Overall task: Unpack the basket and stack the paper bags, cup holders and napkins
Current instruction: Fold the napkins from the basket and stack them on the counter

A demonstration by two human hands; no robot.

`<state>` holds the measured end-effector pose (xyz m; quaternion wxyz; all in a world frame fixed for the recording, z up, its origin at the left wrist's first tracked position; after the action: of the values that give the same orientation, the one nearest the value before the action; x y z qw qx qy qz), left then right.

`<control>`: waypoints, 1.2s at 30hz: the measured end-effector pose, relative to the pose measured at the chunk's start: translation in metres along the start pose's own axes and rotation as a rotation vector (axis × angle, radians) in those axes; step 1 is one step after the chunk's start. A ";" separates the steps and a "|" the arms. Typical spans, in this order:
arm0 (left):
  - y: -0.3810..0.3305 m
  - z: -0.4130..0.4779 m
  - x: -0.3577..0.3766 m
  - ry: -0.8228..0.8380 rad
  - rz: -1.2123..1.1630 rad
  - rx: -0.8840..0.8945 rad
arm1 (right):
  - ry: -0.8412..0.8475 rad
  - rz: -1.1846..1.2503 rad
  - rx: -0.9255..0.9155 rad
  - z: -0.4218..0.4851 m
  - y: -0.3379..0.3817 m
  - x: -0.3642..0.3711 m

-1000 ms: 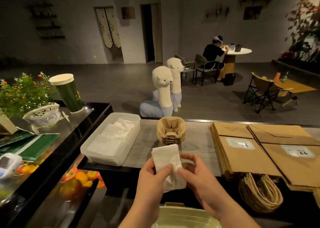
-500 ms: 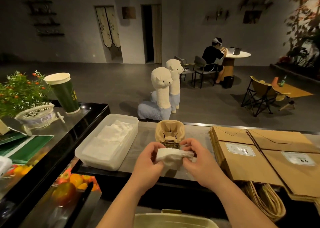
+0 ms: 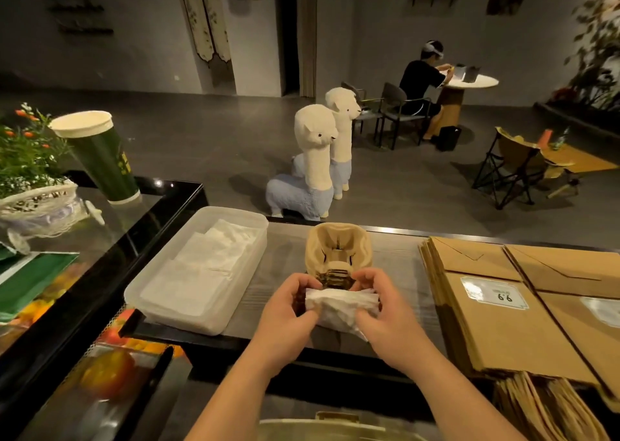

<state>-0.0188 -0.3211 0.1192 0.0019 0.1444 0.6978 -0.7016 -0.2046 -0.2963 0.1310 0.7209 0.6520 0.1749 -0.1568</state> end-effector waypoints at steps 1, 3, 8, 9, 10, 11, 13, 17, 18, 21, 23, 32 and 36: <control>0.000 0.000 -0.001 0.000 0.010 0.005 | 0.022 -0.077 -0.024 0.001 0.003 -0.003; -0.002 -0.002 -0.005 0.006 0.022 0.008 | 0.097 -0.248 -0.074 0.004 0.013 -0.009; -0.022 -0.013 -0.027 0.013 0.016 0.028 | 0.408 -0.486 -0.076 0.009 0.061 -0.025; -0.027 -0.015 -0.033 0.004 0.018 0.033 | 0.460 -0.501 -0.085 0.010 0.072 -0.027; -0.032 -0.018 -0.039 -0.008 0.014 0.031 | 0.505 -0.499 -0.090 0.011 0.082 -0.027; -0.037 -0.020 -0.046 -0.026 0.003 0.024 | 0.545 -0.481 -0.092 0.014 0.090 -0.026; -0.046 -0.026 -0.062 -0.065 -0.003 0.016 | 0.625 -0.431 -0.086 0.021 0.103 -0.020; -0.054 -0.029 -0.093 -0.216 0.031 0.040 | 0.688 -0.394 -0.087 0.048 0.114 -0.003; -0.053 -0.025 -0.103 -0.304 0.073 0.071 | 0.641 -0.382 -0.090 0.059 0.114 0.001; -0.045 -0.001 -0.135 -0.418 0.529 0.117 | 0.436 -0.287 -0.079 0.105 0.112 0.017; -0.035 0.021 -0.147 -0.243 0.907 0.097 | 0.307 -0.238 -0.086 0.137 0.116 0.034; 0.002 0.042 -0.157 0.164 1.165 0.006 | 0.422 -0.389 -0.054 0.216 0.134 0.101; 0.006 0.042 -0.158 0.133 1.121 0.035 | 0.468 -0.554 -0.128 0.220 0.128 0.119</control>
<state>0.1256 -0.3938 0.1450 0.3282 0.5369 0.5012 -0.5940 -0.0302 -0.5024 0.2102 0.6308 0.5516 0.5146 -0.1814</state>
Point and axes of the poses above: each hand's wrist, its own z-axis towards the middle knuckle, its own x-axis out of the palm, y = z × x, the point moved 1 cm from there along z, towards the middle knuckle, and after that the axes turned 1 degree about x, right-handed, at the moved point
